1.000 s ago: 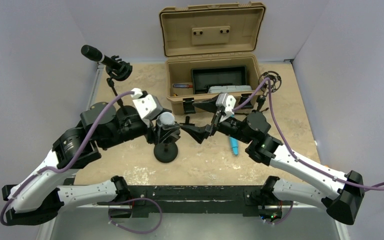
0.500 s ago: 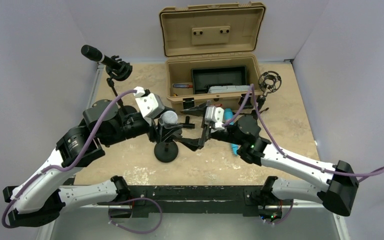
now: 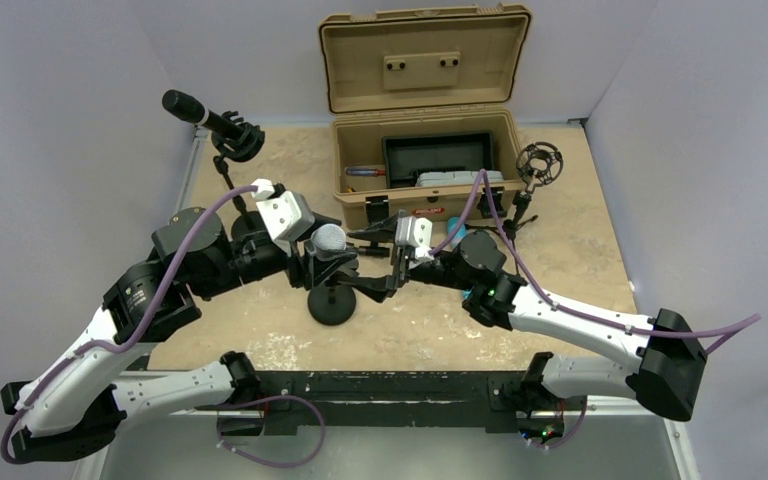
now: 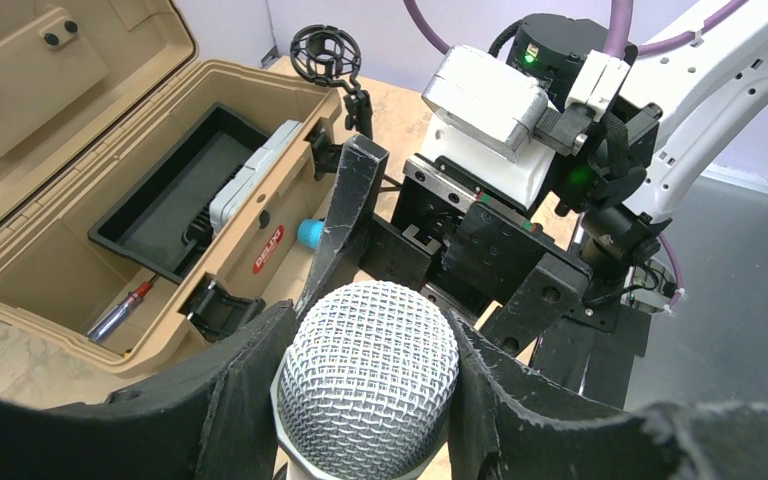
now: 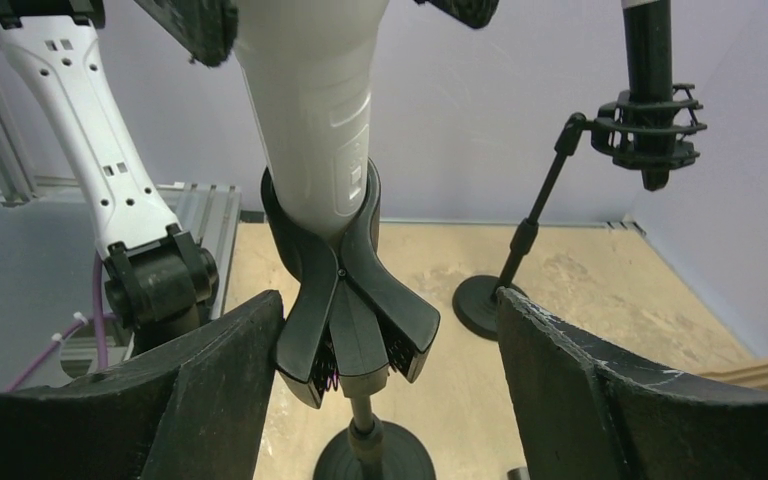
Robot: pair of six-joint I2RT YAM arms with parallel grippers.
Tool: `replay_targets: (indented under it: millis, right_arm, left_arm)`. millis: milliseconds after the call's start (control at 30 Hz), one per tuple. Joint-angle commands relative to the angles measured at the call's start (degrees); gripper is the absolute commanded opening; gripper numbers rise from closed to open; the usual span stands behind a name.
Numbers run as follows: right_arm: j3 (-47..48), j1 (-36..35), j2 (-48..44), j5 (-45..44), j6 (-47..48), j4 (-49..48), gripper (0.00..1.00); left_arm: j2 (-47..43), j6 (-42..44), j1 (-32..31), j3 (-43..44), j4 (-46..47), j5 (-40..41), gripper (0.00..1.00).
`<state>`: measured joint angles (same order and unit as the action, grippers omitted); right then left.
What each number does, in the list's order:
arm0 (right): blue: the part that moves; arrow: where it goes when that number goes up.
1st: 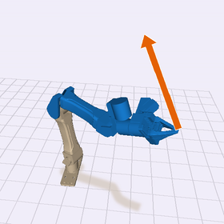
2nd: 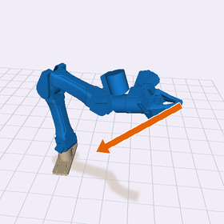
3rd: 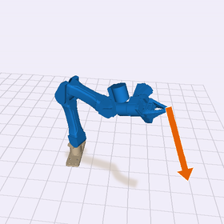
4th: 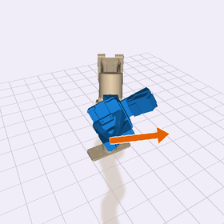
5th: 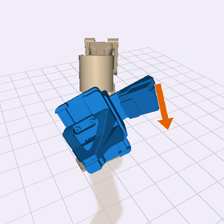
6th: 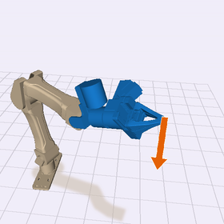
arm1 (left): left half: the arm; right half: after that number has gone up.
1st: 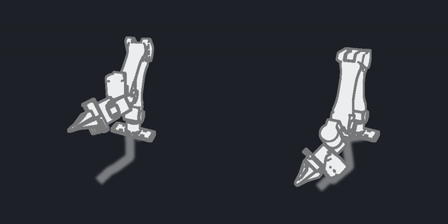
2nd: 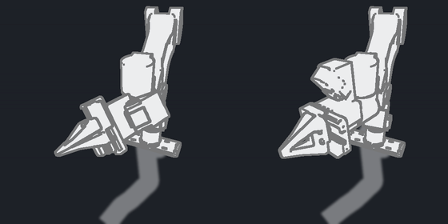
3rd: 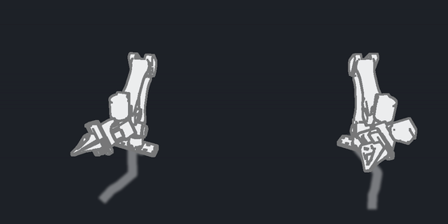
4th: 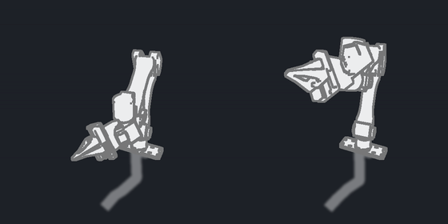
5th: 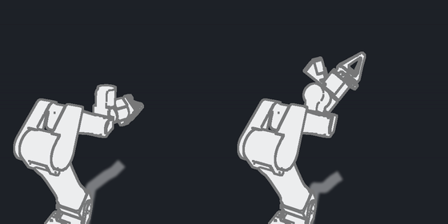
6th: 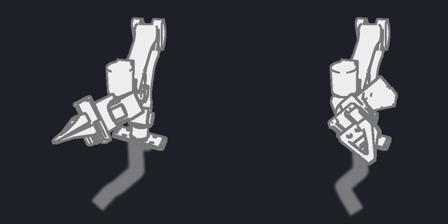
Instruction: Remove the microphone from the stand
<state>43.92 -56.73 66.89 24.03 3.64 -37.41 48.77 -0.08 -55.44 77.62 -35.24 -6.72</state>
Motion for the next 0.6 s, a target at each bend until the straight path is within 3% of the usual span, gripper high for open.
replay_targets:
  millis: [0,400,567]
  right_arm:
    - [1.34,-0.41,0.9,2.16,-0.88,-4.54,0.76]
    - [2.02,-0.88,3.27,3.43,-1.31,-5.01,0.79]
    - [1.91,-1.1,3.77,3.23,-1.52,-5.46,0.73]
  left_arm:
    - [-0.64,-3.35,0.24,-1.12,-0.12,-0.96,0.0]
    - [-1.28,-3.94,0.33,-1.11,-0.11,-1.07,0.0]
    - [-1.57,-4.16,0.31,-1.33,-0.12,-1.14,0.0]
